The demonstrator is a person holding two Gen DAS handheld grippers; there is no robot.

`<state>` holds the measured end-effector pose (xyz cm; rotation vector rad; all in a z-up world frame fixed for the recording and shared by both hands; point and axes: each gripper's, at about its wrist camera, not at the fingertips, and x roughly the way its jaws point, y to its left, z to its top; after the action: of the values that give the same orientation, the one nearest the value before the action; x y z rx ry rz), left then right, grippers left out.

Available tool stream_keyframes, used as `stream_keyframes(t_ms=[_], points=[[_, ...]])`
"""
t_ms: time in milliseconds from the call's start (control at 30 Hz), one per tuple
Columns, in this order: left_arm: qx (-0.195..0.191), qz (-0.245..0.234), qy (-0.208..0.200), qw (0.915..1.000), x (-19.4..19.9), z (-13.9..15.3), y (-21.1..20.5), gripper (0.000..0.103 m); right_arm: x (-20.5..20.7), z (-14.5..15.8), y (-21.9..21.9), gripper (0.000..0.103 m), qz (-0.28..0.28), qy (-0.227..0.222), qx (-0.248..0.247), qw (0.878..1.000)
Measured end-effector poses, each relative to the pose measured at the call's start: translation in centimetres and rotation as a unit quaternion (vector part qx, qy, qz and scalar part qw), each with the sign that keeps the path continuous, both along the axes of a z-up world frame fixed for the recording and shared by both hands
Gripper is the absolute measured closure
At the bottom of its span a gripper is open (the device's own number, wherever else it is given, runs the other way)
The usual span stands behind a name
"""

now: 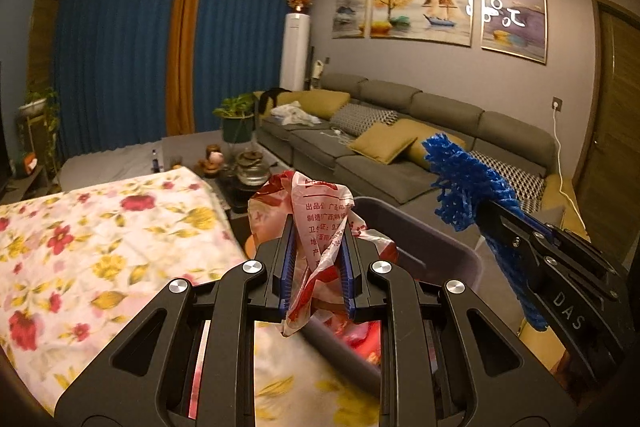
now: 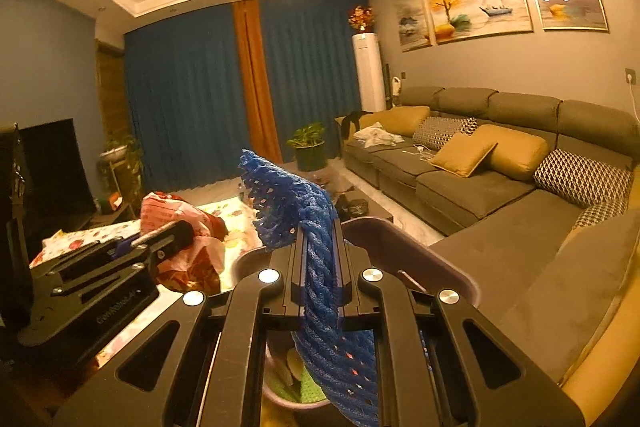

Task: Collect trash
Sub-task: 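Carry the wrapper and blue mesh over the grey bin with both grippers, then open both grippers to drop the wrapper and blue mesh into the bin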

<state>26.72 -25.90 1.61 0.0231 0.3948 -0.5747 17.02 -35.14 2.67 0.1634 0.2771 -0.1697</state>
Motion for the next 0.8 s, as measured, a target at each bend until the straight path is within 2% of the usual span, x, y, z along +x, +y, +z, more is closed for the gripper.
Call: stream_keyframes(t_ms=[300,433,633,700,733,767,800], points=[[0.006,-0.022,0.01,0.9997,1.5,-1.9,-3.7,0.083,1.0,-0.6,-1.5,0.091,0.003,-0.009,0.015,1.0],[0.006,-0.028,0.018,0.9994,2.1,-2.5,-4.2,0.083,1.0,-0.9,-0.6,0.091,0.011,-0.012,0.02,1.0],[0.005,-0.041,0.024,0.9989,2.9,-3.0,-4.1,0.081,1.1,-0.9,-0.8,0.077,0.014,-0.023,0.023,0.999],[0.011,-0.042,0.029,0.9986,3.3,-3.4,-4.1,0.078,1.1,-0.9,-0.9,0.071,0.011,-0.022,0.025,0.999],[0.015,-0.041,0.029,0.9986,3.4,-3.5,-4.2,0.078,1.1,-0.9,-1.0,0.065,0.01,-0.022,0.026,0.999],[0.019,-0.037,0.03,0.9987,3.5,-3.7,-4.2,0.073,1.1,-0.9,-1.2,0.058,0.008,-0.022,0.027,0.999],[0.02,-0.034,0.031,0.9987,3.6,-3.8,-4.1,0.063,1.0,-0.8,-1.1,0.055,0.005,-0.023,0.027,0.999]])
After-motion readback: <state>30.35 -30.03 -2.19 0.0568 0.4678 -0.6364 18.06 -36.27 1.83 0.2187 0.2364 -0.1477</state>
